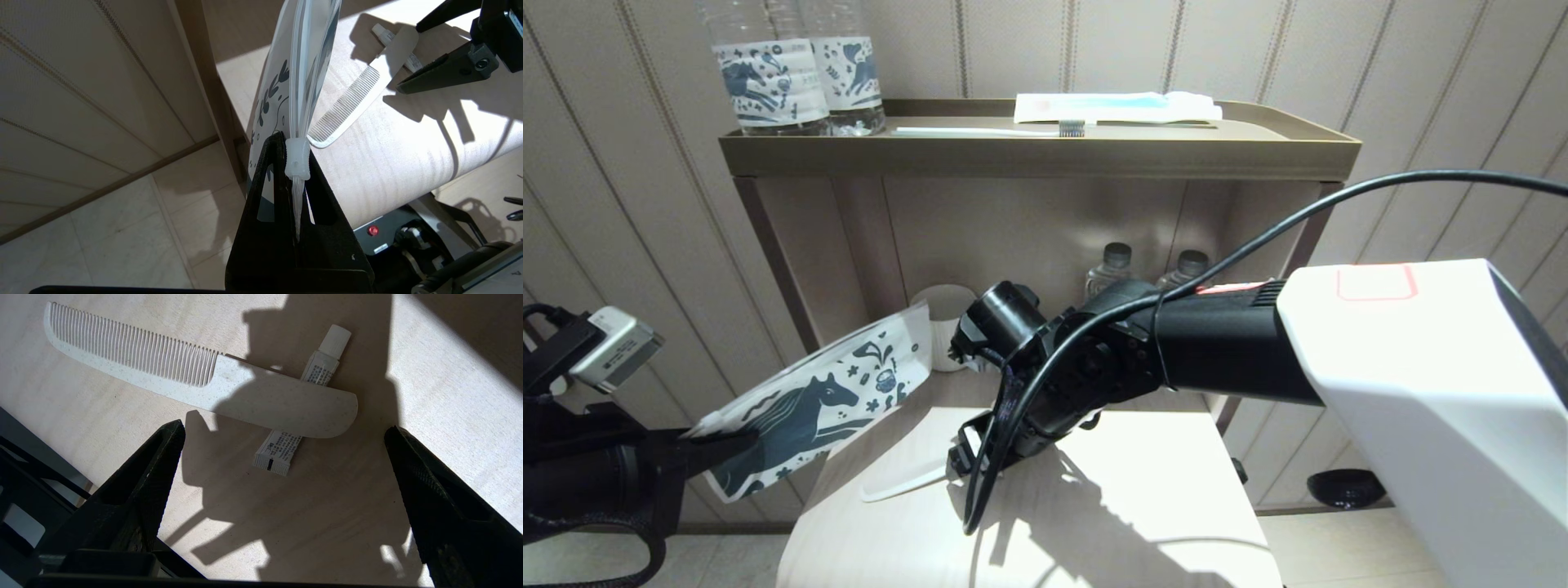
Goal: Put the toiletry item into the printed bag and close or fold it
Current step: Pick up the toothpaste
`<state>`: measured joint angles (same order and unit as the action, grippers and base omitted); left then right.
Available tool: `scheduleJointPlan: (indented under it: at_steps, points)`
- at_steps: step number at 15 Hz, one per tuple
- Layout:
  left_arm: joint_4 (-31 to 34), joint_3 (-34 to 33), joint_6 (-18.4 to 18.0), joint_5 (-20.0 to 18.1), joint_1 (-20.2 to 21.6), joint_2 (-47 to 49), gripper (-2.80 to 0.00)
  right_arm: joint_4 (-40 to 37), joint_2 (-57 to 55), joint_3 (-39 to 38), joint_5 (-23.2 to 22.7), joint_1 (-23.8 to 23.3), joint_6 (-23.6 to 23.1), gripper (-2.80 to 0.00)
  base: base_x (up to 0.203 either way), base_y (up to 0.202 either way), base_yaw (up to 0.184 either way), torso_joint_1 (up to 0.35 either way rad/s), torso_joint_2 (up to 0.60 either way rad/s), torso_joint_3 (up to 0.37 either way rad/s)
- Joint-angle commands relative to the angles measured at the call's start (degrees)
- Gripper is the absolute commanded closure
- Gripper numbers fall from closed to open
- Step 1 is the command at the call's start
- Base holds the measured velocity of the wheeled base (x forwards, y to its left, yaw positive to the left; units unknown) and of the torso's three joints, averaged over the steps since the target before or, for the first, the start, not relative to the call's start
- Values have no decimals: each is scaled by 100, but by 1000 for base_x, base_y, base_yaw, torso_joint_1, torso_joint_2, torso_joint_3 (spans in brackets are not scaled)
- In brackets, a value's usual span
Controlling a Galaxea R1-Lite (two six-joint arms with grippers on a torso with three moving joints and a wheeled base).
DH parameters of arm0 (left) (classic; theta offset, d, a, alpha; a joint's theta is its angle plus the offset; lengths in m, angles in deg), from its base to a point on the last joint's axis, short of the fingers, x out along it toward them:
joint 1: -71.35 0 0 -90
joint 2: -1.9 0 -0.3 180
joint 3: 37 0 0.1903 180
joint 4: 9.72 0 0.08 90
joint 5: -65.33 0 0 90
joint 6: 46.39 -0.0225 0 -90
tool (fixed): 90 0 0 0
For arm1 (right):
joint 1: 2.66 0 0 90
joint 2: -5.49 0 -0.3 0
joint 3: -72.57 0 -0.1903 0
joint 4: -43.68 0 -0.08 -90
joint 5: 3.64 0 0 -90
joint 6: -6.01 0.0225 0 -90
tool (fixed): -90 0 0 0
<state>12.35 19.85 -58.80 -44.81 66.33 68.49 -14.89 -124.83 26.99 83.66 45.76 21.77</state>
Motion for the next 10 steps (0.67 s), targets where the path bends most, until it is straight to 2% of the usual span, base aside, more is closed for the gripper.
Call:
scheduleJointPlan:
  at_steps: [1, 5, 10]
  points:
    - [-3, -9, -6, -8, 0, 21, 0, -56, -11, 4, -3, 1, 74, -280, 0, 0, 0, 0, 0, 0]
    - [-3, -18, -6, -45, -32, 48, 0, -56, -85, 83, 9, 80, 316, -280, 0, 0, 0, 0, 0, 0]
    - [-3, -35, 2, -95, -61, 39, 0, -56, -153, 69, 281, 208, 271, -280, 0, 0, 0, 0, 0, 0]
